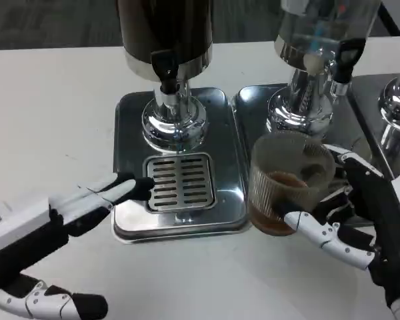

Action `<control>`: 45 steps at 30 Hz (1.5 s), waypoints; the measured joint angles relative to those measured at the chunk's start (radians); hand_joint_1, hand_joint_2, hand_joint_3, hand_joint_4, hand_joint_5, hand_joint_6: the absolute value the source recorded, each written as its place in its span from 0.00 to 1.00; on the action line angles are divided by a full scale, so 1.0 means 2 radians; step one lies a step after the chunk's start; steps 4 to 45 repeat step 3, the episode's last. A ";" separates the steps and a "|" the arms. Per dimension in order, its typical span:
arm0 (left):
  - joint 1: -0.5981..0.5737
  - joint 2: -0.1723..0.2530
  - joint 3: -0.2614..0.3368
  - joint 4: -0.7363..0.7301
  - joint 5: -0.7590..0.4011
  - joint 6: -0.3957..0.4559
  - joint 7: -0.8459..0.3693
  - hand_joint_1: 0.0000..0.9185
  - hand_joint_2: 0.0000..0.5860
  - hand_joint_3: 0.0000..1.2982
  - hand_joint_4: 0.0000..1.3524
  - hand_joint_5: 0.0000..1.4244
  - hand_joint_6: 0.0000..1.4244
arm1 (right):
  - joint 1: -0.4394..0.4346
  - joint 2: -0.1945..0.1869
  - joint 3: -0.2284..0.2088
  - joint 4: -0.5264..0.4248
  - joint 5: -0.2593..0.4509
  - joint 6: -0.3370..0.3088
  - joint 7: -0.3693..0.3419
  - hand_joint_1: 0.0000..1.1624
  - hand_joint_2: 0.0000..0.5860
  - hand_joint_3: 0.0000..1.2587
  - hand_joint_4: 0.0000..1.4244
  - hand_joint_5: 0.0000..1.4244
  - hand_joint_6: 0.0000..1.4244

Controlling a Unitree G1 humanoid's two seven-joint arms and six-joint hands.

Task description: Grasp the cup under the faucet to collect the drink, then remove the cup.

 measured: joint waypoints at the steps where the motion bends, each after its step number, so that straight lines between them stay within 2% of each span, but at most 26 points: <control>1: 0.000 0.000 0.001 0.000 0.002 -0.001 0.003 0.00 0.17 0.01 0.00 0.00 0.02 | 0.000 0.000 0.000 0.000 0.000 0.000 0.000 0.65 0.38 0.42 0.45 0.55 0.63; 45: 0.000 0.000 0.003 -0.002 0.004 -0.004 0.007 0.00 0.17 0.01 0.00 0.00 0.02 | 0.000 0.000 0.000 0.000 0.000 0.000 0.000 0.65 0.38 0.42 0.45 0.55 0.63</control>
